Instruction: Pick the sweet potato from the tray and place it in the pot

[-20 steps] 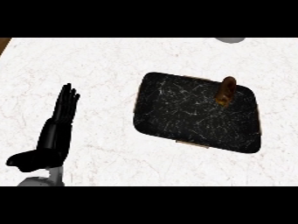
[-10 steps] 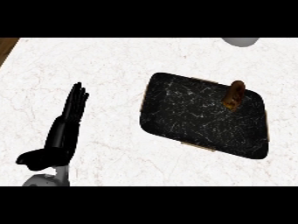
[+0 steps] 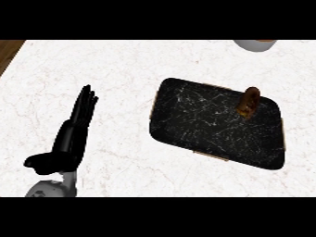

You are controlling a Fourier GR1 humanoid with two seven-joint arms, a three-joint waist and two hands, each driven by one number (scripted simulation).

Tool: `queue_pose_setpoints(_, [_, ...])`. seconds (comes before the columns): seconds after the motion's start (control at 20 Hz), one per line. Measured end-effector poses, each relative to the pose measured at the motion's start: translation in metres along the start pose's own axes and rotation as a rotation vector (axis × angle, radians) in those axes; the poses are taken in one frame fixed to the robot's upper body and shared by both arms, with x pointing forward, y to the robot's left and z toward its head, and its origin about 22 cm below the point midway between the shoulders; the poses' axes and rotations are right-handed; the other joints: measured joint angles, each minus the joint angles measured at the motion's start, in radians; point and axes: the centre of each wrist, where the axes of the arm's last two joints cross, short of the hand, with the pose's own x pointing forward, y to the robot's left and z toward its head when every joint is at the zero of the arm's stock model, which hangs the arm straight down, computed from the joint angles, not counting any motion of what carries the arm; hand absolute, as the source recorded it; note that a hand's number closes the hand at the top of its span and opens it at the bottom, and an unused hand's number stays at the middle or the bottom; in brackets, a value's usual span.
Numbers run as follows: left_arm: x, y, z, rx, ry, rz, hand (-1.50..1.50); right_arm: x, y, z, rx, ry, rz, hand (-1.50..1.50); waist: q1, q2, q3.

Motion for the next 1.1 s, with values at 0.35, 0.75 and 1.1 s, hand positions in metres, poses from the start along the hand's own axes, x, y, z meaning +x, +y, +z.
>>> queue_pose_setpoints(0.35, [-0.002,-0.002,-0.002,0.009,0.016,-0.004,0.0,-0.021,0.007,0.02,0.021,0.09,0.047,1.5,-0.014,-0.017,0.0])
queue_pose_setpoints(0.75, [-0.007,0.001,0.001,0.039,0.032,-0.008,0.0,-0.062,0.029,0.057,0.171,0.176,0.082,1.5,-0.039,-0.031,0.002])
queue_pose_setpoints(1.1, [-0.007,0.007,0.001,0.052,0.035,-0.014,0.0,-0.103,0.054,0.06,0.338,0.327,0.097,-1.5,-0.049,-0.032,0.003])
